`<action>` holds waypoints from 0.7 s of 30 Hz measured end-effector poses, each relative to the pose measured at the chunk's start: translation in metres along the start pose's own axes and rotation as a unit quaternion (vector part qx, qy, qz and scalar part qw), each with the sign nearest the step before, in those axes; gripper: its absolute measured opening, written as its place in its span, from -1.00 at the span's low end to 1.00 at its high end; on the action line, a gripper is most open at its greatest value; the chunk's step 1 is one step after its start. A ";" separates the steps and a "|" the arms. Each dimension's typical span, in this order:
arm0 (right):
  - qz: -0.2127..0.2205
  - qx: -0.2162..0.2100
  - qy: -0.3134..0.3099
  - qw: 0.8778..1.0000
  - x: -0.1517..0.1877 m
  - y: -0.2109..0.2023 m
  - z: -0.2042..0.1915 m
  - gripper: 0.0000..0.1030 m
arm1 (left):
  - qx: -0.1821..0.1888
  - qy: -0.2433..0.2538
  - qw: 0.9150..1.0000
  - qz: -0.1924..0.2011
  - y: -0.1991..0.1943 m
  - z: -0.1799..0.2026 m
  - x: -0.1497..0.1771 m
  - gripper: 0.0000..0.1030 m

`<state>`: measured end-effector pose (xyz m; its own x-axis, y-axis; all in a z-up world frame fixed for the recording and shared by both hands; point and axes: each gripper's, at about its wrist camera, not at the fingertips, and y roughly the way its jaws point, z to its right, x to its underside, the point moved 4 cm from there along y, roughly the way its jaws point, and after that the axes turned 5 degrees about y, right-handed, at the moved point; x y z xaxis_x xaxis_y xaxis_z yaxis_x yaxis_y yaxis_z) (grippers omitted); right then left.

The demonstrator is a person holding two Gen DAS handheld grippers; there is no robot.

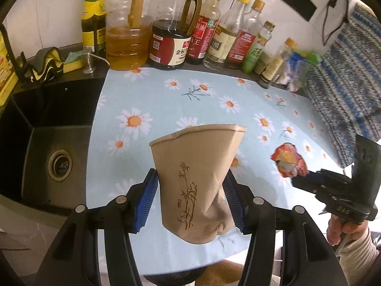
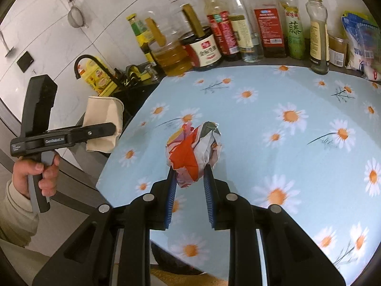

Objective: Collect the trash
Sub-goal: 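Carry the paper bag and foil wrapper down over the black bin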

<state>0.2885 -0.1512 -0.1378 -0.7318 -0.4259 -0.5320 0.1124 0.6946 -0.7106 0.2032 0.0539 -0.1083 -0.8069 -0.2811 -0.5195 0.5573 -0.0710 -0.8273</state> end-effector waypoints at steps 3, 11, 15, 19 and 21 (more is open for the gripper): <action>0.000 0.007 0.004 1.000 0.009 -0.001 -0.017 -0.53 | 0.010 0.006 1.000 0.002 -0.012 -0.003 0.017 0.04; 0.003 0.019 0.015 1.000 0.040 -0.006 -0.058 -0.53 | 0.043 0.009 0.999 -0.005 -0.036 -0.017 0.063 0.04; 0.000 0.022 0.025 0.999 0.059 -0.002 -0.072 -0.52 | 0.057 0.011 0.998 -0.012 -0.041 -0.024 0.085 0.04; -0.009 0.025 0.031 0.999 0.082 0.005 -0.088 -0.52 | 0.073 0.012 0.997 -0.022 -0.044 -0.030 0.108 0.04; -0.014 0.028 0.037 0.999 0.093 0.006 -0.095 -0.52 | 0.084 0.013 0.996 -0.032 -0.045 -0.031 0.119 0.04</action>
<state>0.1568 -0.1315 -0.1479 -0.7825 -0.3993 -0.4777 0.1275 0.6483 -0.7506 0.0762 0.0533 -0.1393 -0.8453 -0.2461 -0.4742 0.5279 -0.2482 -0.8122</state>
